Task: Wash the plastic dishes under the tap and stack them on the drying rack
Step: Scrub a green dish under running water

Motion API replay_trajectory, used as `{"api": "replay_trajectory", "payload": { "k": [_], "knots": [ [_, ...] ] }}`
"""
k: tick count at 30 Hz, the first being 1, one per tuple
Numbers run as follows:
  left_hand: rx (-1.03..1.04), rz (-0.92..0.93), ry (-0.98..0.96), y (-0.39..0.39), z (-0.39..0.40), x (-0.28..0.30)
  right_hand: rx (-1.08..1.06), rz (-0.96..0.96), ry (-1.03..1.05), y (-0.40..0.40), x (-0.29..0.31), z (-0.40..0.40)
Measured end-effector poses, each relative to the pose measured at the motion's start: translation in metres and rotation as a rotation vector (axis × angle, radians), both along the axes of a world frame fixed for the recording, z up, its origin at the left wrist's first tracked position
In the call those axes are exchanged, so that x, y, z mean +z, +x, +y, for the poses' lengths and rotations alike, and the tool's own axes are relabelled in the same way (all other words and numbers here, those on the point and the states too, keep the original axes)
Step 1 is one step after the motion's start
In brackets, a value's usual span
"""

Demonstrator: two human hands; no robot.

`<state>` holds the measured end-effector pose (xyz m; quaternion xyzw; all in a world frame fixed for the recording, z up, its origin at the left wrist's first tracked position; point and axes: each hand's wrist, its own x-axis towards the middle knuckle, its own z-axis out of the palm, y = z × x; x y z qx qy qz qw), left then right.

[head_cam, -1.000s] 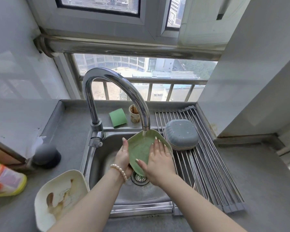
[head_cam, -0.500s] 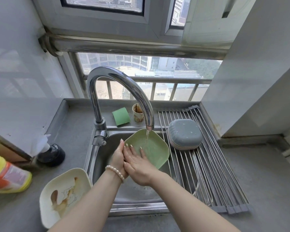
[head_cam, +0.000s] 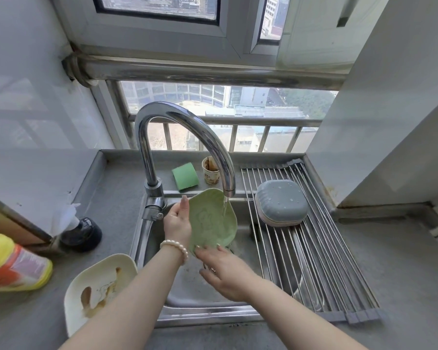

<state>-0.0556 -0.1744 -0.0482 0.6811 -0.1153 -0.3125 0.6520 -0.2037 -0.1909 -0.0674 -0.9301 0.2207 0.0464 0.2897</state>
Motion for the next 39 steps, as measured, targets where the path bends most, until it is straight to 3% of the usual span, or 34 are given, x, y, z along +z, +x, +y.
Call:
{"api": "replay_trajectory", "payload": {
  "k": [6, 10, 16, 21, 24, 27, 29, 31, 35, 39],
  "knots": [
    [0.174, -0.21, 0.097, -0.021, 0.001, 0.001, -0.213, 0.28, -0.29, 0.015, -0.007, -0.008],
    [0.225, -0.246, 0.087, -0.038, -0.002, 0.004, -0.387, 0.472, -0.273, 0.035, -0.013, 0.014],
    [0.139, -0.346, 0.231, -0.011, 0.006, 0.014, -0.194, 0.18, -0.372, 0.007, -0.021, -0.014],
    [-0.068, -0.166, 0.358, 0.015, 0.009, 0.021, -0.053, -0.104, -0.611, -0.013, -0.038, -0.034],
    [-0.123, 0.076, 0.213, 0.012, 0.009, 0.017, -0.056, -0.33, -0.623, -0.009, -0.04, -0.033],
    [-0.158, 0.312, 0.035, -0.012, 0.018, 0.012, -0.14, -0.424, -0.58, 0.0, -0.028, -0.025],
    [-0.038, 0.295, -0.028, -0.024, 0.024, 0.007, -0.184, -0.438, -0.558, 0.007, -0.018, -0.018],
    [0.047, 0.39, -0.149, -0.037, 0.029, 0.004, -0.249, -0.496, -0.565, 0.015, -0.009, -0.009],
    [-0.002, 0.588, -0.282, -0.056, 0.032, 0.005, -0.384, -0.707, -0.532, 0.035, -0.003, 0.008],
    [-0.019, 0.536, -0.28, -0.049, 0.027, 0.011, -0.448, -0.767, -0.241, 0.033, -0.009, 0.012]
  ]
}}
